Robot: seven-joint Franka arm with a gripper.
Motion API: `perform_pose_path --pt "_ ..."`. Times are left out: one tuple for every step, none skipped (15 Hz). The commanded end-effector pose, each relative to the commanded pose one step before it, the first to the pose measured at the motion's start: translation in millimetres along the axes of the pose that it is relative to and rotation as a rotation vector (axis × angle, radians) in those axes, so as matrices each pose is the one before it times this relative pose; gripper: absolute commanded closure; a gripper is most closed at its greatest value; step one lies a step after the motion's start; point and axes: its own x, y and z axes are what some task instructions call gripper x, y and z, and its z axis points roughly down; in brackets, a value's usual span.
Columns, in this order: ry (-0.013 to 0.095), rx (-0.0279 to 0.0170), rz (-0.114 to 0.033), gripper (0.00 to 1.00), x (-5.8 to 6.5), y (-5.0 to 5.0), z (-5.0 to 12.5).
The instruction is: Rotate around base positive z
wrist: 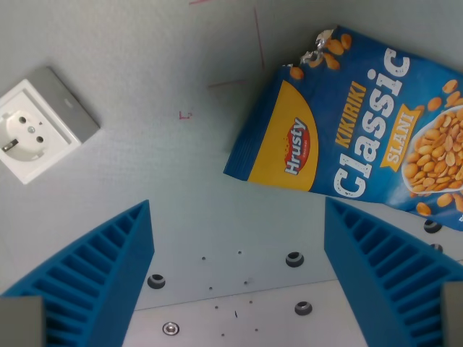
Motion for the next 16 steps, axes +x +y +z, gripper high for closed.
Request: perform_pose_path --pt "0.0049 0.00027 -0.0125 0.0 0.03 0.08 -2.25" --pt "0.0001 -0.00017 -0.0133 0.0 0.0 0.0 0.0" --pt "0.0001 -0.00017 -0.0133 0.0 0.0 0.0 0.0" --pt "0.0001 -0.00017 -0.0133 0.0 0.0 0.0 0.0" --pt "0.0001 -0.00017 -0.0133 0.0 0.0 0.0 0.0" --pt "0.0001 -0.00017 -0.0133 0.0 0.0 0.0 0.0" --pt "0.0001 -0.00017 -0.0133 0.0 0.0 0.0 0.0" --pt "0.0001 -0.00017 -0.0133 0.0 0.0 0.0 0.0" --pt "0.0001 -0.00017 -0.0133 0.0 0.0 0.0 0.0" --pt "0.0001 -0.00017 -0.0133 0.0 0.0 0.0 0.0" --pt "0.0001 -0.00017 -0.0133 0.0 0.0 0.0 0.0" --pt "0.0001 -0.00017 -0.0133 0.0 0.0 0.0 0.0" --pt "0.0001 -0.00017 -0.0133 0.0 0.0 0.0 0.0" --pt "0.0001 -0.00017 -0.0133 0.0 0.0 0.0 0.0" --pt "0.0001 -0.00017 -0.0133 0.0 0.0 0.0 0.0" --pt "0.0001 -0.00017 -0.0133 0.0 0.0 0.0 0.0"
